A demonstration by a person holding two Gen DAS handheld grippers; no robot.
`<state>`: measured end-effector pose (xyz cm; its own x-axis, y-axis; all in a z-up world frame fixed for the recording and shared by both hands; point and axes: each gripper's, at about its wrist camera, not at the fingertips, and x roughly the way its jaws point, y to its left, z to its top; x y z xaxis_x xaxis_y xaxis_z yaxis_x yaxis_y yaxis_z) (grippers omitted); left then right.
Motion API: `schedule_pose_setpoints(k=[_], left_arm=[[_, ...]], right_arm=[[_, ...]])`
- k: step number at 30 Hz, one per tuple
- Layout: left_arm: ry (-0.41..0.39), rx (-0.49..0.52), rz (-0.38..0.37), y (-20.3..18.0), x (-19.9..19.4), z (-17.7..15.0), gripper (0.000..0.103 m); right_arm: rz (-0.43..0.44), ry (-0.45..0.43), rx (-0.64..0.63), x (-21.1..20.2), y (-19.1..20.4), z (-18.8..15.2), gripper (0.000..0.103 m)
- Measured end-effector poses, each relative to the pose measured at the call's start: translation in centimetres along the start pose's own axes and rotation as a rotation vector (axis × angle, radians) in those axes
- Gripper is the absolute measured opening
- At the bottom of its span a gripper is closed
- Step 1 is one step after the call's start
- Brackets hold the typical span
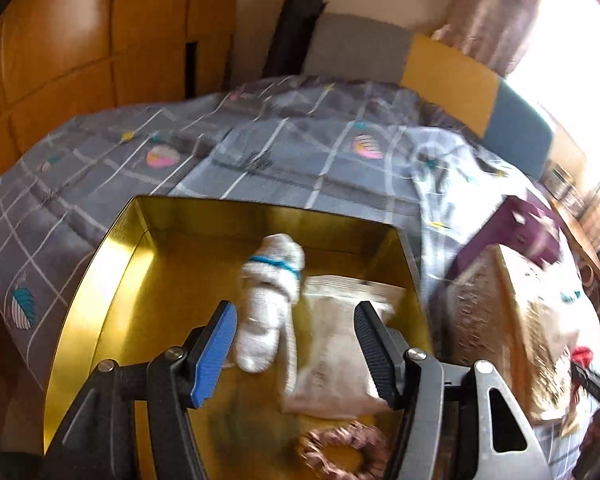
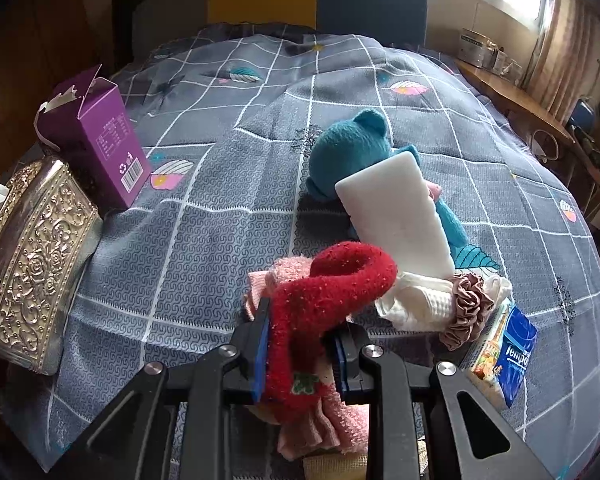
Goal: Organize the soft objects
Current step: 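Carry the mitten to the gold tray and release it with the left gripper, then carry the red sock to the gold tray with the right gripper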
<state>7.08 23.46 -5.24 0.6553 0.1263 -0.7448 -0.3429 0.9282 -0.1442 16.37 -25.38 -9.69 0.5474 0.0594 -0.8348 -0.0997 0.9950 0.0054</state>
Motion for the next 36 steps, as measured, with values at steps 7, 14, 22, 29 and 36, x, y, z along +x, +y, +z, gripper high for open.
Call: schedule_pose_setpoints(k=[7, 14, 22, 29, 36], left_arm=[[-0.01, 0.076, -0.049, -2.6, -2.2, -1.6, 0.062], [0.015, 0.118, -0.073, -4.0, -2.6, -3.3, 0.062], [0.023, 0.142, -0.102, -4.2, -3.0, -4.2, 0.062], [0.011, 0.142, -0.11, -3.9, -3.5, -4.2, 0.062], [0.007, 0.131, -0.116, -3.1, -3.7, -4.3, 0.062]], right_arm=[[-0.001, 0.0, 0.007, 0.0, -0.1, 0.0, 0.026], [0.018, 0.007, 0.068, 0.0, -0.7, 0.2, 0.026], [0.071, 0.021, 0.164, -0.2, -1.0, 2.1, 0.025], [0.095, 0.0, 0.183, -0.6, 0.6, 7.8, 0.025], [0.132, -0.041, 0.167, -1.4, 4.2, 14.9, 0.025]])
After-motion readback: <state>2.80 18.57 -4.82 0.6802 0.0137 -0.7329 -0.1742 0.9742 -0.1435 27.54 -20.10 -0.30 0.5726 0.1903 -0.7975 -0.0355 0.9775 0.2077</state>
